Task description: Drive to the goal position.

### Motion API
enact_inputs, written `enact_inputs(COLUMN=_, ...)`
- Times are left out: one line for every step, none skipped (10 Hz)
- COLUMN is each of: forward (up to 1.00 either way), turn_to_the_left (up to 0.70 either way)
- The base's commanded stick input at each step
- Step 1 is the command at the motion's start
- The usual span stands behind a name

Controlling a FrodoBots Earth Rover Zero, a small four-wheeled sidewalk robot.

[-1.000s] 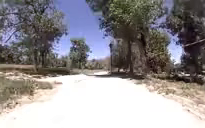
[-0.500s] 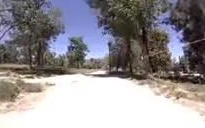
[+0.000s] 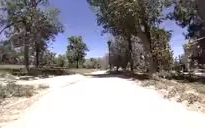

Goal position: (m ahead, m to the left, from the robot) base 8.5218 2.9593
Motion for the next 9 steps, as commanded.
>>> enact_inputs(forward=0.85, turn_to_the_left=0.0)
enact_inputs(forward=0.85, turn_to_the_left=0.0)
enact_inputs(forward=0.85, turn_to_the_left=0.0)
enact_inputs(forward=0.85, turn_to_the_left=0.0)
enact_inputs(forward=0.85, turn_to_the_left=0.0)
enact_inputs(forward=0.85, turn_to_the_left=0.0)
enact_inputs(forward=0.85, turn_to_the_left=0.0)
enact_inputs(forward=0.85, turn_to_the_left=0.0)
enact_inputs(forward=0.85, turn_to_the_left=0.0)
